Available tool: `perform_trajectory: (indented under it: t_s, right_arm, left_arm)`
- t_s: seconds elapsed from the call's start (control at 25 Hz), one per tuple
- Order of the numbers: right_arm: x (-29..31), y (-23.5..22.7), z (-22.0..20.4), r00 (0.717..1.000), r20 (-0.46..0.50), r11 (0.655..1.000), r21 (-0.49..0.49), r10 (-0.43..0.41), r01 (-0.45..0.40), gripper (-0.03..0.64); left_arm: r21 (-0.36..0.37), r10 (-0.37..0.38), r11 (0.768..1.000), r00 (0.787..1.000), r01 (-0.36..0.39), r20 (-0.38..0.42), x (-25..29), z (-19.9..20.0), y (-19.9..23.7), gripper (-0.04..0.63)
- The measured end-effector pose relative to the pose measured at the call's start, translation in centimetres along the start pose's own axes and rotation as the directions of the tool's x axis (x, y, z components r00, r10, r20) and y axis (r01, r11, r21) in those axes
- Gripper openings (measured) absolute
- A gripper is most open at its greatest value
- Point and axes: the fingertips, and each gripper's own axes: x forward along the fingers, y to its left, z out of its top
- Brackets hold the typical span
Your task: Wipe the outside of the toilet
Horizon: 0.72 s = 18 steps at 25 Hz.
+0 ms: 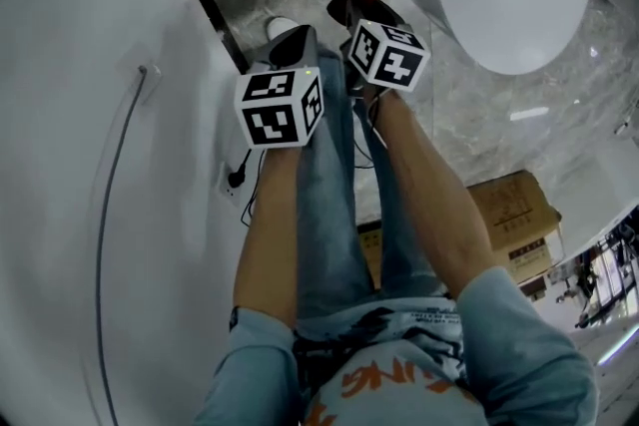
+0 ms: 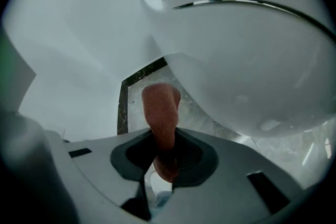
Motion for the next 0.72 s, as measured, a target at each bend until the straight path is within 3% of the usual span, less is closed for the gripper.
perform_trajectory:
  t_s: [0.12,0.44,0.72]
  right_arm:
    - [2.6,1.6,2.6,0.999,0.032,0.999,0.043,0.005,-0.007,0.075]
    - [8.9,1.3,5.8,0.997,0.051,0.998,0.034,-0.054,0.052,0.075]
    - [11.2,0.0,8.0,0.990,0.107,0.987,0.142,-0.095,0.080,0.075]
  left_arm:
    - [-0.002,0.000,1.000,1.000,0.000,-0.005,0.4,1.1,1.8,-0.006]
    - [0.005,-0.024,1.000,1.000,0.024,-0.014,1.5,3.3,5.2,-0.006]
    - [-0.007,-0.020,1.000,0.999,0.020,-0.032,1.9,3.1,7.1,-0.006]
